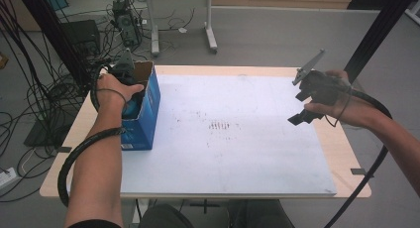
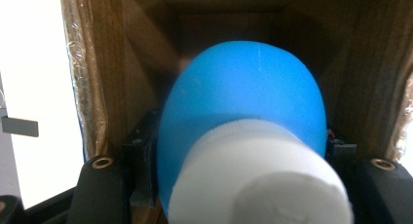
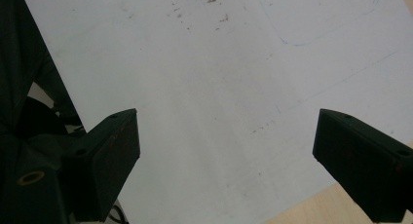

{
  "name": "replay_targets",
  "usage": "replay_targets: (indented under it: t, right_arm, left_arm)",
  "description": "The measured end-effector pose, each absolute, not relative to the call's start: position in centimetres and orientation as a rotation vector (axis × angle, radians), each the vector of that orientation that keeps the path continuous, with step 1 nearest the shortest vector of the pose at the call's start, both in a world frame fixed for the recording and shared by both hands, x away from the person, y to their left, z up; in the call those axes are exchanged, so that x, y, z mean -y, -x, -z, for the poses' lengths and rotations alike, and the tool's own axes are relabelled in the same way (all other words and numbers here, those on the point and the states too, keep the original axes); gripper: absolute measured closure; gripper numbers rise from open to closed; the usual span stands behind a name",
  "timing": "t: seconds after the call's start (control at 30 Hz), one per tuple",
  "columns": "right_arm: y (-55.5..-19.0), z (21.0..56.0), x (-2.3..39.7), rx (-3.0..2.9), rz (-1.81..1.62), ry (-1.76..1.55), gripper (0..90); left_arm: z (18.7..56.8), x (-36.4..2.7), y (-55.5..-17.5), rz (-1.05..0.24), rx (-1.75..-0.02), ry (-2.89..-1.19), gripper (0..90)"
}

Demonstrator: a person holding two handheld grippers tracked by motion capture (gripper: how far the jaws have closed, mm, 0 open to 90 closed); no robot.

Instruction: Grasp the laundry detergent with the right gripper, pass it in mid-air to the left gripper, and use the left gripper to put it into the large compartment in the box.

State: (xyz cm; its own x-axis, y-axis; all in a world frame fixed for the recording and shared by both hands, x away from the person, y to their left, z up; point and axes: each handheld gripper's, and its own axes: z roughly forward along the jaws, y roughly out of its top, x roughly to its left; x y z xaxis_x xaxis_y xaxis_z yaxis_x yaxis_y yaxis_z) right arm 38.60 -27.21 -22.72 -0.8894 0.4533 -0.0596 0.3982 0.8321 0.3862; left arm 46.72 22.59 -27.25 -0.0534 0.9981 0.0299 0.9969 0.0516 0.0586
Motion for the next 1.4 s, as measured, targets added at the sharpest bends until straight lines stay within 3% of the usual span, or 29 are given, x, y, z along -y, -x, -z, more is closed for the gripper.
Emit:
replay_targets:
  t: [0.9, 1.4]
  right_arm:
    - [-38.6, 22.0, 26.6, -2.855, -0.572, -0.631, 9.9]
    - [-39.7, 22.6, 25.6, -2.894, -0.575, -0.606, 9.9]
  left_arm:
    - [21.2, -21.4, -44.4, -0.18, -2.125, -2.203, 21.4]
    - [17.1, -15.3, -44.3, -0.241, -1.896, -2.281, 14.0]
